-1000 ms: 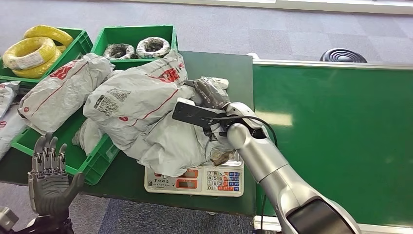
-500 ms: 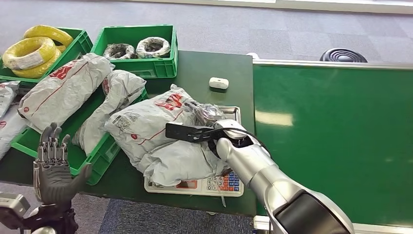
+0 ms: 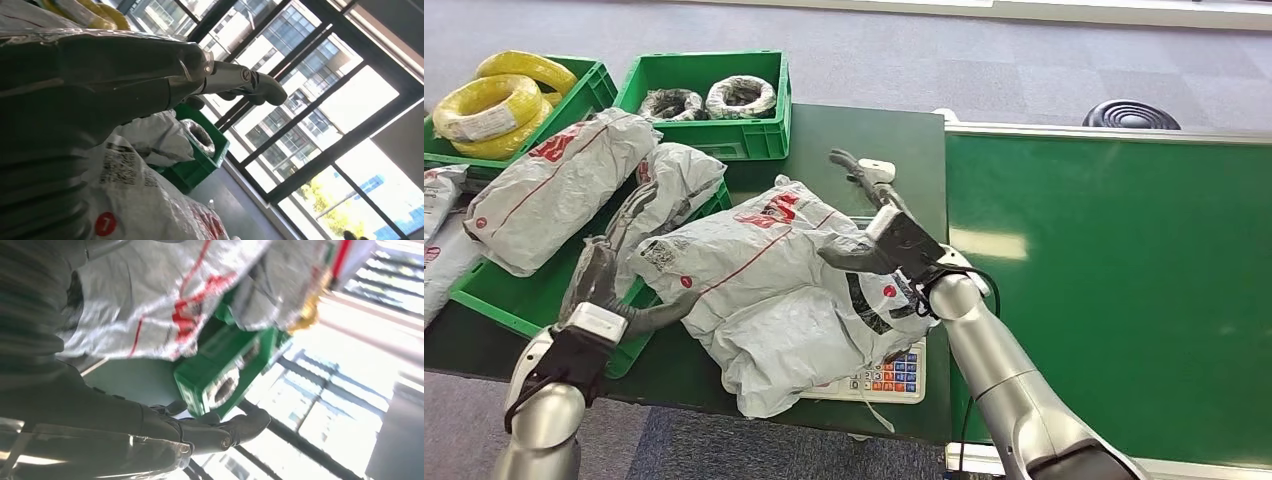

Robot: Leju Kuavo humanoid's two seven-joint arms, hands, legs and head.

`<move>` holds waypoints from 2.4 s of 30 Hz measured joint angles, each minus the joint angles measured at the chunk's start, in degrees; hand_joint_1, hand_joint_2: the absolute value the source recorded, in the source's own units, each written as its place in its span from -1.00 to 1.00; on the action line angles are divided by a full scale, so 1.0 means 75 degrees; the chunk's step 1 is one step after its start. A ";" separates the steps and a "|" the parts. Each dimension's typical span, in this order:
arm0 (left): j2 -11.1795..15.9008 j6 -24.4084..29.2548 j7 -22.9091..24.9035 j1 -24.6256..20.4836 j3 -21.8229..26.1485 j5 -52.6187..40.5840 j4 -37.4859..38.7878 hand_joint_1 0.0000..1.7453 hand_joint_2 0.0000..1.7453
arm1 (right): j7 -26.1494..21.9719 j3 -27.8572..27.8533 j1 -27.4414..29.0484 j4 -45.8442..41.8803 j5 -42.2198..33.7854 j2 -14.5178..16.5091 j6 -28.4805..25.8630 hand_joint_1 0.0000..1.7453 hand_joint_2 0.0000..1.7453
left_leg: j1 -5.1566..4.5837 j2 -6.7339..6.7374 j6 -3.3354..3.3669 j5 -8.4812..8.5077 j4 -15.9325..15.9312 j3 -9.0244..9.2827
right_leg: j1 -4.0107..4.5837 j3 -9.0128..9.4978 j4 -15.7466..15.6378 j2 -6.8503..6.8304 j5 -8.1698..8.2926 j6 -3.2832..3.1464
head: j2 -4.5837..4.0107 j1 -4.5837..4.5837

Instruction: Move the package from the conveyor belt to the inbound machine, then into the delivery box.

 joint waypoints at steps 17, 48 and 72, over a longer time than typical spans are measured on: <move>0.0528 -0.0262 0.1379 -0.2720 -0.2979 -0.2530 0.3831 -1.00 1.00 | -0.0212 -0.2090 0.2737 -0.5509 -0.0625 -0.0670 -0.1461 -1.00 1.00 | -0.0006 0.0021 0.0001 -0.0001 0.0003 -0.0013 | -0.0005 -0.0026 -0.0002 0.0022 0.0009 0.0001 | 0.0000 -0.0002; 0.0108 0.3953 0.3100 -0.2973 -0.3715 -0.5542 0.2497 1.00 1.00 | -0.0552 -0.2491 0.5850 -0.8422 0.0245 -0.1221 -0.2986 -1.00 1.00 | -0.0007 0.0022 0.0010 0.0002 -0.0003 -0.0022 | -0.0006 -0.0019 -0.0003 0.0023 0.0005 0.0009 | 0.0000 -0.0003; 0.1518 0.2348 0.4949 -0.5501 0.0470 -0.5140 0.6393 0.71 1.00 | -0.0509 -0.2697 0.6387 -0.8162 -0.0035 -0.1027 -0.3474 -1.00 1.00 | -0.0001 0.0075 -0.0012 0.0025 -0.0007 -0.0013 | 0.0000 -0.0044 0.0016 0.0075 0.0028 -0.0019 | 0.0000 -0.0002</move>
